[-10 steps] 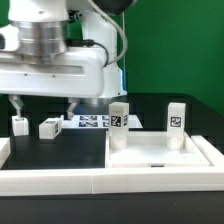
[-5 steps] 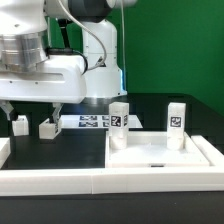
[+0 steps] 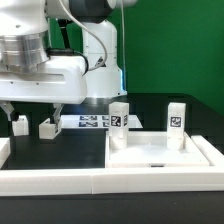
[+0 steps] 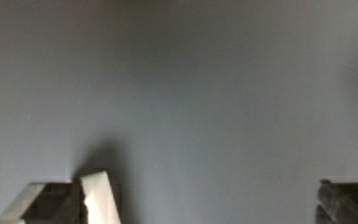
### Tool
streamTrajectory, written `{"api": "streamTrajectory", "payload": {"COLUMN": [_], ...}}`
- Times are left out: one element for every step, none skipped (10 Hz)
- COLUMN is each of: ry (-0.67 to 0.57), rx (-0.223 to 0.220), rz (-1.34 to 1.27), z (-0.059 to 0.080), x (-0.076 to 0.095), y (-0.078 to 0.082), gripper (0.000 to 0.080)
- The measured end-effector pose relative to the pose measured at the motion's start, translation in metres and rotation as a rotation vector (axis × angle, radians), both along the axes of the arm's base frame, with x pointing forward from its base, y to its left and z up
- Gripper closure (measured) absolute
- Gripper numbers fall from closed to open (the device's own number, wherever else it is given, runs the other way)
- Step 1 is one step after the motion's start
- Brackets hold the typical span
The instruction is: Assemble square table
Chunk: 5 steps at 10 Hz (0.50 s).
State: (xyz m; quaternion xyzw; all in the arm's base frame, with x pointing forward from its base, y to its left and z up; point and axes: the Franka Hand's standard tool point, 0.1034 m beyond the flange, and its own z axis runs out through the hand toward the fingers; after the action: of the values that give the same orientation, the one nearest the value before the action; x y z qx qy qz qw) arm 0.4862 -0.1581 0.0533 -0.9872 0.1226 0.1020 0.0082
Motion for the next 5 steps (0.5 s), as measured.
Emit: {"api": "streamTrajectory", "payload": {"ry": [0.009, 0.010, 0.019, 0.027, 0.031], "rx": [0.003, 0.004, 0.011, 0.015, 0.011], "rz": [-0.005, -0.003, 0.003, 0.006, -0.009], "z": [-0.004, -0.006, -0.008, -0.010, -0.011], "x": [-0.013, -0.021, -0.029, -0.035, -0.036], "y": [0.002, 0.005, 0.007, 0.008, 0.009], "gripper": [0.0151, 0.0151, 0.0151, 0.0151, 0.0151]}}
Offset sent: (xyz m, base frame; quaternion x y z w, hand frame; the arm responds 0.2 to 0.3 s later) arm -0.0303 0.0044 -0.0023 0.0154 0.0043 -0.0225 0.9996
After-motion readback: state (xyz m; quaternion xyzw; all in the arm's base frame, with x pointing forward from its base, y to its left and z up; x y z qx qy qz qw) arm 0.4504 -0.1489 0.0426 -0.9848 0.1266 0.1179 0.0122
